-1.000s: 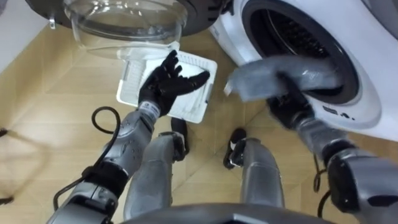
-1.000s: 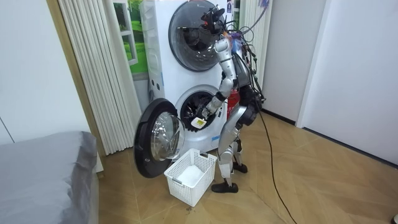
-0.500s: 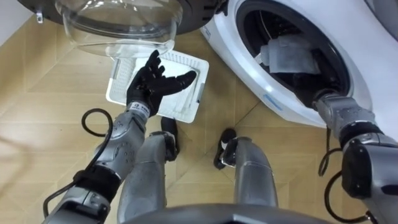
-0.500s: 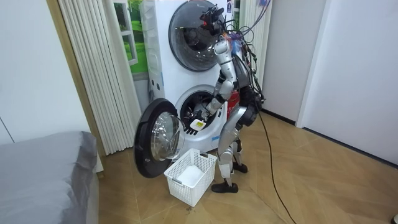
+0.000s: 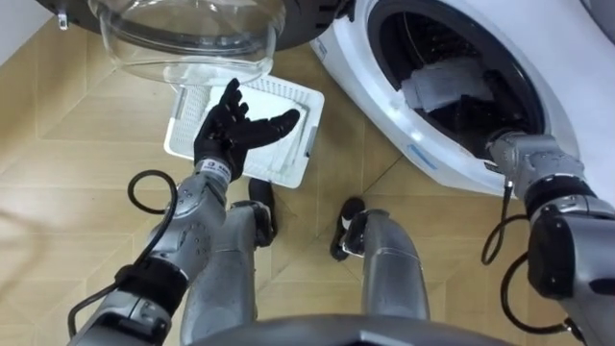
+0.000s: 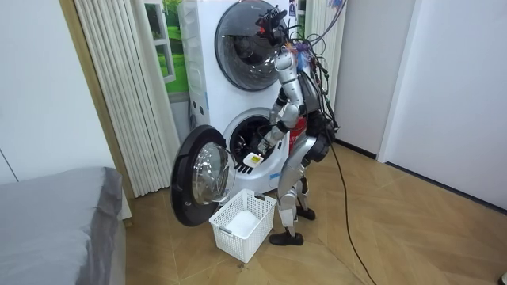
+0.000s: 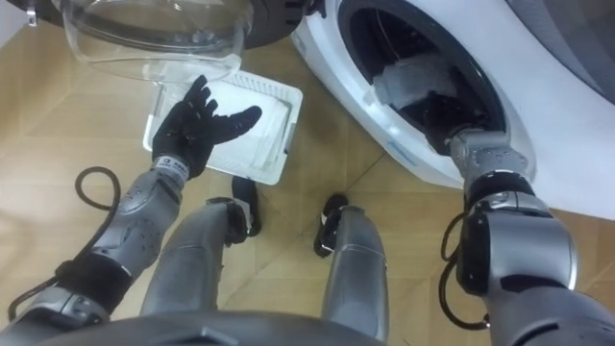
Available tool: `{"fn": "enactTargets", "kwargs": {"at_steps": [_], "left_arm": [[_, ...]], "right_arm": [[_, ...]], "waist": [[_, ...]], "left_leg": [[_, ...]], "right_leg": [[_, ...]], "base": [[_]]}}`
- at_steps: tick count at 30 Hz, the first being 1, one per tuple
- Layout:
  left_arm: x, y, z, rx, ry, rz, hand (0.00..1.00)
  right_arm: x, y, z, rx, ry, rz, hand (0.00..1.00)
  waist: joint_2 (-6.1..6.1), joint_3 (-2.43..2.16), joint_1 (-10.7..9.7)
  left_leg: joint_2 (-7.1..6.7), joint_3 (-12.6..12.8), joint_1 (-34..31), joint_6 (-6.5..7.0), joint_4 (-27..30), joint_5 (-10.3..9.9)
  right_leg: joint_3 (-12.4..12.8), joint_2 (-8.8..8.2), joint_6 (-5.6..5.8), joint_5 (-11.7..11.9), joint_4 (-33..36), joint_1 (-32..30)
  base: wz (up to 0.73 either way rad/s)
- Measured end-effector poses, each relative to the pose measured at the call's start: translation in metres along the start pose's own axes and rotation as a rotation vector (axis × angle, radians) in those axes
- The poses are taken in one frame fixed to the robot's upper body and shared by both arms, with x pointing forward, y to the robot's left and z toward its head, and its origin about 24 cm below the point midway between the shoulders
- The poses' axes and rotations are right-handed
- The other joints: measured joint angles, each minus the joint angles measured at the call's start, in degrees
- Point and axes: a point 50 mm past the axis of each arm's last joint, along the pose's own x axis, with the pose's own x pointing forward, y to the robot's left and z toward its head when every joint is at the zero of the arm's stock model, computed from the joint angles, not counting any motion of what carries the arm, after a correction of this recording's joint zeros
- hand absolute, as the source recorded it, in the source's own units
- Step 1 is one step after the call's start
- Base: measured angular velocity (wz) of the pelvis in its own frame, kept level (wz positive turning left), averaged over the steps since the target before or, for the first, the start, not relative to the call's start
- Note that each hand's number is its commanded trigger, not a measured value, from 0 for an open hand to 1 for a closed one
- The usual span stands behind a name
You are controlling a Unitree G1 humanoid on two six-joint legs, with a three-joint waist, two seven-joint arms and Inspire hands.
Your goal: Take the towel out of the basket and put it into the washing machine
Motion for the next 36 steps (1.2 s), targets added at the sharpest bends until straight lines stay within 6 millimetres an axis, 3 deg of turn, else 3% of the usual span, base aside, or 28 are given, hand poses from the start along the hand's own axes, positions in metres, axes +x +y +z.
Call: {"fn": "enactTargets", "kwargs": {"at_steps": [6, 10, 13, 17, 22, 26, 29, 33, 36], "left_arm": [[0.002, -0.004, 0.004, 0.036, -0.015, -0.020, 0.00], [0.002, -0.004, 0.002, 0.065, -0.017, -0.027, 0.00], [0.000, 0.001, -0.005, 0.091, 0.009, -0.018, 0.00], [-0.004, 0.012, -0.021, 0.165, 0.069, 0.003, 0.00], [-0.011, 0.028, -0.042, 0.219, 0.168, 0.030, 0.00], [-0.025, 0.041, -0.058, 0.285, 0.224, 0.049, 0.00], [-0.036, 0.058, -0.070, 0.315, 0.282, 0.077, 0.00], [-0.057, 0.082, -0.087, 0.351, 0.370, 0.137, 0.00], [-0.075, 0.096, -0.101, 0.401, 0.446, 0.161, 0.00]], "right_arm": [[0.000, -0.005, 0.005, 0.015, -0.048, -0.021, 0.00], [0.000, -0.015, 0.013, 0.039, -0.115, -0.033, 0.00], [0.001, -0.029, 0.013, 0.036, -0.127, -0.040, 0.00], [0.002, -0.063, 0.002, 0.011, -0.122, -0.069, 0.00], [-0.002, -0.110, -0.005, -0.053, -0.127, -0.100, 0.00], [-0.012, -0.161, -0.017, -0.182, -0.092, -0.180, 0.00], [-0.023, -0.195, -0.014, -0.298, -0.071, -0.250, 0.00], [-0.031, -0.215, -0.013, -0.468, -0.031, -0.293, 0.00], [-0.037, -0.228, -0.011, -0.630, 0.011, -0.309, 0.00]], "waist": [[0.69, -0.01, 1.1], [2.85, 0.05, 2.4], [3.47, 0.05, 2.8], [4.23, -0.08, 2.8], [5.75, -0.58, 2.7], [6.77, -1.24, 2.5], [6.88, -1.32, 2.0], [7.21, -1.63, 0.8], [7.42, -2.16, 0.6]], "left_leg": [[0.16, -0.6, 0.1, 0.01, 0.0, 0.0], [0.39, -1.9, 1.3, 0.00, -0.5, 0.0], [0.01, -2.1, 4.1, -0.05, -2.3, 0.1], [-0.06, -2.6, 8.3, -0.56, -5.2, 0.2], [0.42, -2.5, 13.4, -1.32, -8.0, -0.3], [0.90, -2.6, 17.9, -2.11, -11.0, -0.3], [0.83, -2.5, 21.1, -2.63, -13.0, 0.0], [1.03, -2.8, 24.2, -3.39, -14.7, 0.0], [0.94, -2.7, 27.5, -3.78, -16.3, 0.0]], "right_leg": [[-0.6, -0.02, 0.02, 0.0, -0.3, 0.6], [-2.0, 0.46, 0.30, 0.4, -2.3, 3.2], [-2.6, 0.34, 0.39, 0.4, -3.8, 6.0], [-2.8, 1.88, 0.73, 0.9, -8.4, 11.3], [-2.6, 3.70, 0.90, 2.6, -13.8, 17.3], [-3.3, 5.10, 0.74, 3.7, -18.8, 22.7], [-3.7, 5.49, 0.69, 3.9, -20.7, 26.0], [-4.0, 6.34, 0.36, 4.4, -23.7, 29.7], [-4.2, 6.59, 0.37, 4.5, -25.3, 32.8]], "base": [[0.02], [0.07], [0.07], [0.02], [-0.10], [-0.03], [0.01], [-0.01], [0.00]]}}
